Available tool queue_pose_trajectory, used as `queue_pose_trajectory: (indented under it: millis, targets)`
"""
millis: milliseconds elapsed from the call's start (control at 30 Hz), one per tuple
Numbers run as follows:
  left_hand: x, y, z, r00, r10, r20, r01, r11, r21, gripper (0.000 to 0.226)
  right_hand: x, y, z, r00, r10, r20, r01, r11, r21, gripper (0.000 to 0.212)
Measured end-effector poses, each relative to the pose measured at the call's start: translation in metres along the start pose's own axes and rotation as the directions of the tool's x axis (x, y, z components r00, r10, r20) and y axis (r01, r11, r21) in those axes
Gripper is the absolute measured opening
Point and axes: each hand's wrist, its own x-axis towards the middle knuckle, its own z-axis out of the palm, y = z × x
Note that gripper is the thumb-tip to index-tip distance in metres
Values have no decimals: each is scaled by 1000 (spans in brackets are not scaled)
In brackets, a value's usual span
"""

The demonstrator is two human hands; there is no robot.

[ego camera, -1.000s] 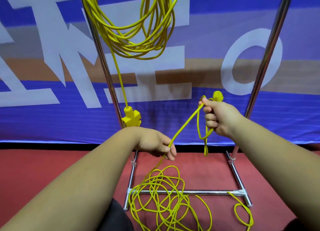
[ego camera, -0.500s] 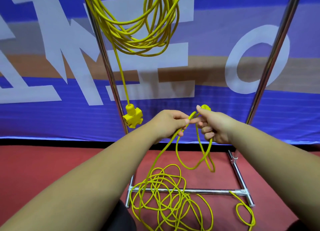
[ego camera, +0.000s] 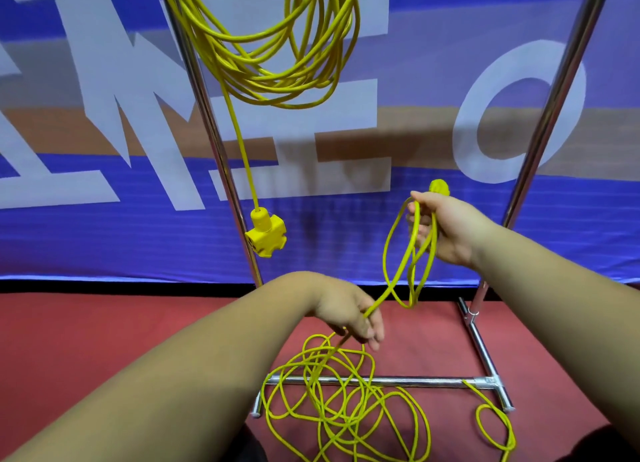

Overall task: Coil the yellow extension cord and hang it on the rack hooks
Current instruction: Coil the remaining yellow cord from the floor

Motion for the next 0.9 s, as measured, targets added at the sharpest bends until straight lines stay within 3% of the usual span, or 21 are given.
queue_pose_trajectory:
  millis: [133, 267, 467, 533, 633, 700, 800, 900]
  targets:
    - [8, -18, 0, 987, -141, 74, 128, 979, 158, 31, 2, -5, -9, 1000, 24, 12, -27, 969, 247, 40]
    - [5, -22, -6, 984, -170, 61, 161, 977, 140, 28, 6, -7, -16, 995, 80, 54, -92, 956, 279, 37]
    - [-3, -14, -27, 970, -119, -211, 142, 985, 99, 18, 7, -4, -17, 989, 132, 69, -144, 968, 208, 47]
    - [-6, -14, -34, 930, -100, -354, 155, 980, 129, 10, 8, -5, -20, 992, 120, 41, -125, 984, 124, 54]
    - [-10, -13, -46, 835, -64, -547, 214, 953, 214, 17, 4, -6, -22, 990, 129, 55, -130, 991, 12, 41]
    - [-10, -13, -50, 808, -64, -586, 223, 953, 204, 23, 1, -7, -23, 990, 125, 67, -124, 992, -21, 33]
    - [-8, -19, -48, 862, -132, -490, 266, 940, 215, 37, -1, -12, -25, 993, 91, 81, -93, 995, 27, 30]
    - [1, -29, -36, 919, -301, -257, 340, 932, 125, 47, -1, -16, -30, 997, 59, 47, -64, 993, 96, 39]
